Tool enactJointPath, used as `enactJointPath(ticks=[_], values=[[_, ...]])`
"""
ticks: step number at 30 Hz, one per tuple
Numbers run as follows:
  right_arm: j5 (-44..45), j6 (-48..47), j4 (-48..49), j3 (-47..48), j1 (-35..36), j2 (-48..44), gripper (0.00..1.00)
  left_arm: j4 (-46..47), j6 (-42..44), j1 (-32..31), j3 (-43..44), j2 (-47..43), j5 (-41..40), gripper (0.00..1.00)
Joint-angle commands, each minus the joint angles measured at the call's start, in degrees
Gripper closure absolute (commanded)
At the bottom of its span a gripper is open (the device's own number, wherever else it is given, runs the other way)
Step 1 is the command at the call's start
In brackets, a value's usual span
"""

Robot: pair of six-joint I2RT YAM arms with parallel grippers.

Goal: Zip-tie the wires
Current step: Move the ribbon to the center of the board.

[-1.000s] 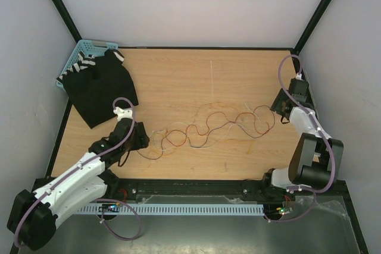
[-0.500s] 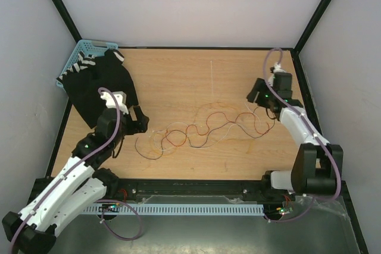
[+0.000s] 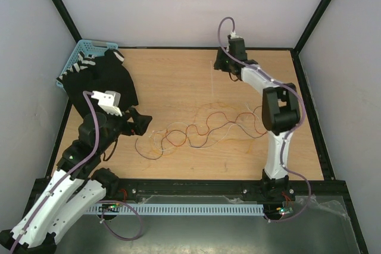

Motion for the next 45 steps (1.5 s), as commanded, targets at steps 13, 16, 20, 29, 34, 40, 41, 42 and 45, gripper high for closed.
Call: enactJointPath(ticks=[13, 16, 20, 29, 34, 40, 41, 42, 45], values=[[8.9, -4.8, -9.6, 34.5, 4.8, 26.9, 0.46, 0.1, 1.3, 0.9, 0.0, 2.3, 3.0, 0.07], [10.1, -5.0, -10.2, 33.7, 4.9, 26.9, 0.46, 0.3, 1.3, 1.0, 0.0, 2.3, 2.8, 0.07], [10.0, -5.2, -10.9, 32.6, 4.9, 27.2, 0.47, 0.6, 1.3, 1.2, -0.4, 2.2, 2.7, 0.07], [7.7, -4.6, -12.6, 31.1, 5.0, 27.4, 0.57, 0.4, 1.5, 1.6, -0.2, 1.8, 3.1, 0.07], [7.6, -5.3, -12.8, 28.5, 5.3, 26.3, 0.63, 0.3, 1.6, 1.8, 0.5, 1.8, 3.8, 0.07], [6.8, -5.9, -12.8, 25.1, 6.1, 25.3, 0.75, 0.2, 1.6, 2.0, 1.0, 1.7, 4.1, 0.06], [6.5, -6.1, -12.8, 24.5, 6.4, 25.0, 0.79, 0.3, 1.6, 2.0, 1.0, 1.7, 4.1, 0.06], [6.4, -6.2, -12.8, 23.4, 6.8, 24.7, 0.82, 0.3, 1.7, 2.0, 1.1, 1.6, 4.1, 0.06], [6.5, -6.5, -12.7, 20.4, 8.1, 23.0, 0.89, 0.2, 1.4, 2.2, 1.7, 1.7, 4.3, 0.06]])
